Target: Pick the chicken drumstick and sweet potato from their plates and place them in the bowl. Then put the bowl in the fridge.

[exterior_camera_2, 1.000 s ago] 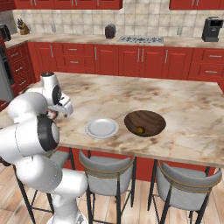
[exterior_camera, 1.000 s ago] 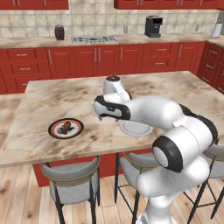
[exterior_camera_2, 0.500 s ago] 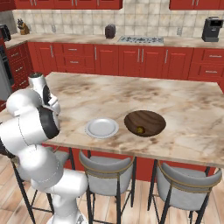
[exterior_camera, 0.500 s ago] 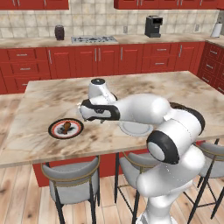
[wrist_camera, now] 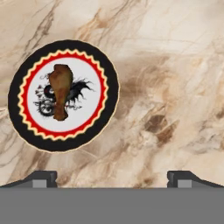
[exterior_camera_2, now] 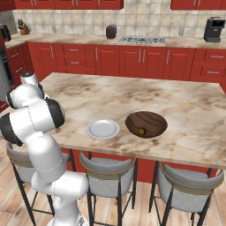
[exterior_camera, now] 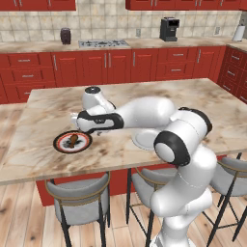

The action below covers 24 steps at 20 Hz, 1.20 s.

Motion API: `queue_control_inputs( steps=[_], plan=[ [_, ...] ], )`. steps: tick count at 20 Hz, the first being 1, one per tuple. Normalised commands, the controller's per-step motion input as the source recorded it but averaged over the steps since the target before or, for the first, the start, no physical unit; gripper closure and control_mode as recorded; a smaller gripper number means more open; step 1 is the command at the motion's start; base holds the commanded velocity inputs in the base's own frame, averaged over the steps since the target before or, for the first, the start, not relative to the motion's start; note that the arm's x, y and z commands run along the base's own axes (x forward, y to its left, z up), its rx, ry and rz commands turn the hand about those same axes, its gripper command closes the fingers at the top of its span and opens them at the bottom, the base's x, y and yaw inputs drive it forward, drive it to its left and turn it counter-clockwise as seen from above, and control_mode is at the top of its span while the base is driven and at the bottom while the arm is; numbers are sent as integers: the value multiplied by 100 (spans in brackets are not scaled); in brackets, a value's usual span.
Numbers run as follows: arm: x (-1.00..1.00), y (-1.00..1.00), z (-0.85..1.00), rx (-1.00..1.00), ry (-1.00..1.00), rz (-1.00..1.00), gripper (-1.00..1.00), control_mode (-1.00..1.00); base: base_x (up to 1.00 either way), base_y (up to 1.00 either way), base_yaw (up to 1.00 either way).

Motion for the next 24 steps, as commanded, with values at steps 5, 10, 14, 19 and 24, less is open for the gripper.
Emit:
queue_control_inputs(
  steps=[5, 10, 14, 19, 24],
  plan=[
    [17, 35, -19, 0, 0, 0, -100, -100, 0, 0, 0],
    [27, 20, -28, 0, 0, 0, -100, -100, 0, 0, 0],
    [36, 13, -24, 0, 0, 0, -100, -100, 0, 0, 0],
    [40, 3, -13, 0, 0, 0, -100, -100, 0, 0, 0],
    [31, 10, -16, 0, 2, 0, -100, -100, 0, 0, 0]
  ],
)
